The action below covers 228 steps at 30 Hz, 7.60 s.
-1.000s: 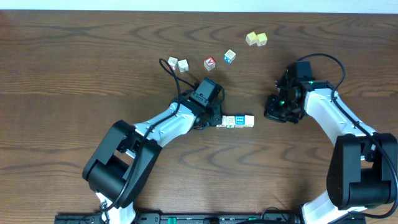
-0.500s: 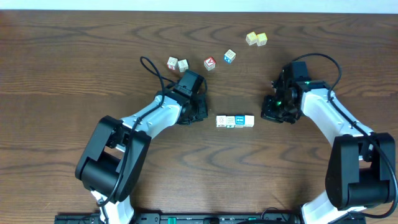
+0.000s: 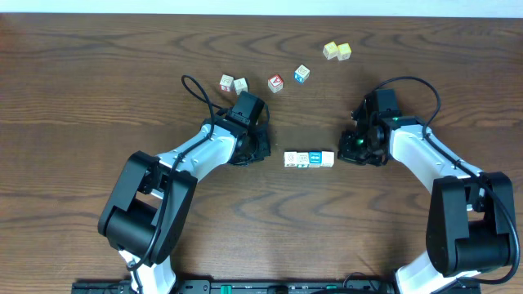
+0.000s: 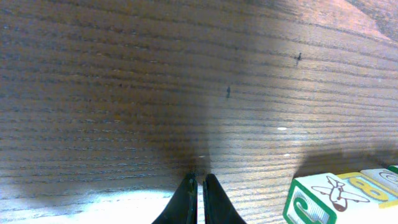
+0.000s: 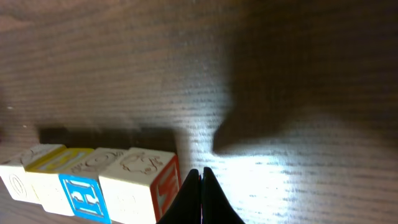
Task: Lift 4 blocks
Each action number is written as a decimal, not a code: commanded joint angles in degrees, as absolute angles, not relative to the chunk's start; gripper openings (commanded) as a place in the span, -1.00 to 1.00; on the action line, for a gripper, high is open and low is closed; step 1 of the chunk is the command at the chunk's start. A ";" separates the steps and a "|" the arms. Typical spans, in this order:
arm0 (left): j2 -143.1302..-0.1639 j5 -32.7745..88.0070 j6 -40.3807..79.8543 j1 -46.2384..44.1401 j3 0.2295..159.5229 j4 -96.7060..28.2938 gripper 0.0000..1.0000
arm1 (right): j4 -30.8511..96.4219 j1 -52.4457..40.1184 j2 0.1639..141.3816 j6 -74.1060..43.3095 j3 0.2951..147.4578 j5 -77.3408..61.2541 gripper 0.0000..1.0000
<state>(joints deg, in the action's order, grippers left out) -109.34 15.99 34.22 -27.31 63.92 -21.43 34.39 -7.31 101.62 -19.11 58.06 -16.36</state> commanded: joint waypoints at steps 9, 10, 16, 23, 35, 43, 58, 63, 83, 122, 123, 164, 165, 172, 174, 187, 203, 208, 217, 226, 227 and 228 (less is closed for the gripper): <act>-109.60 16.01 33.26 -27.00 63.33 -21.80 -0.86 | 32.03 -9.47 101.38 -19.88 57.84 -20.16 -0.98; -109.60 16.01 33.26 -27.00 63.33 -21.82 -0.85 | 31.97 -9.78 101.38 -19.90 57.84 -19.94 -0.98; -109.60 16.01 33.26 -27.03 63.33 -22.02 -0.86 | 31.88 -10.55 101.38 -19.90 57.84 -19.97 -0.97; -109.60 16.01 33.23 -27.00 63.33 -22.06 -0.85 | 31.99 -10.24 101.36 -19.86 57.98 -17.02 -0.98; -106.32 16.05 28.23 -24.77 63.33 -30.13 -0.86 | 41.15 -3.01 101.36 -16.12 62.17 -16.34 -0.97; -94.52 16.03 26.87 -18.55 63.33 -38.92 -0.86 | 44.34 4.03 101.36 -15.57 62.19 -16.36 -0.58; -92.36 18.20 31.79 -19.46 63.31 -37.63 -0.53 | 44.01 6.35 101.36 -15.84 62.17 -25.98 0.14; -99.63 19.05 35.62 -24.77 63.33 -29.63 -0.85 | 43.86 4.75 101.36 -17.23 62.13 -24.32 -0.97; -104.79 18.81 36.73 -29.71 63.33 -23.22 0.51 | 43.94 2.98 101.36 -19.68 62.13 -21.23 0.98; -104.79 18.81 36.73 -29.71 63.33 -23.22 0.52 | 43.94 2.98 101.36 -19.68 62.13 -21.23 0.99; -104.79 18.81 36.73 -29.71 63.33 -23.22 0.52 | 43.94 2.98 101.36 -19.68 62.13 -21.23 0.98; -88.99 17.32 33.26 -21.06 63.35 -37.34 0.99 | 45.21 6.83 99.96 -19.20 62.22 -27.29 0.75; -86.54 16.38 33.23 -19.81 63.33 -38.41 0.98 | 45.39 7.51 99.96 -19.14 62.22 -27.29 0.77; -79.57 13.78 33.08 -17.39 63.33 -45.45 -0.63 | 45.69 8.82 99.96 -19.73 62.19 -29.47 0.94; -79.70 11.84 33.32 -17.37 63.33 -46.22 -0.85 | 45.74 8.16 99.96 -19.68 62.17 -29.47 0.79; -89.86 20.64 31.62 -18.72 63.33 -41.06 -0.85 | 42.39 -0.38 100.03 -16.60 62.13 -23.94 -0.98; -102.48 30.70 24.62 -22.55 63.33 -34.81 -0.85 | 39.59 -7.14 102.24 -9.98 62.13 -23.86 -0.98; -102.98 31.33 22.85 -22.70 63.33 -34.81 -0.85 | 39.22 -5.74 105.45 -9.96 62.13 -24.29 -0.98; -102.98 31.31 22.96 -23.29 63.31 -33.80 -0.86 | 39.83 -2.46 107.15 -8.21 62.13 -29.36 -0.98; -102.98 29.43 27.90 -25.80 63.31 -30.33 -0.86 | 40.51 0.05 107.15 -4.99 62.13 -37.06 -0.98; -102.98 27.42 29.61 -26.04 63.31 -30.00 -0.86 | 40.80 -0.08 107.15 -4.99 62.13 -36.69 -0.98; -102.98 25.39 30.35 -26.13 63.31 -29.87 -0.85 | 41.10 -0.10 107.15 -4.99 62.13 -36.47 -0.98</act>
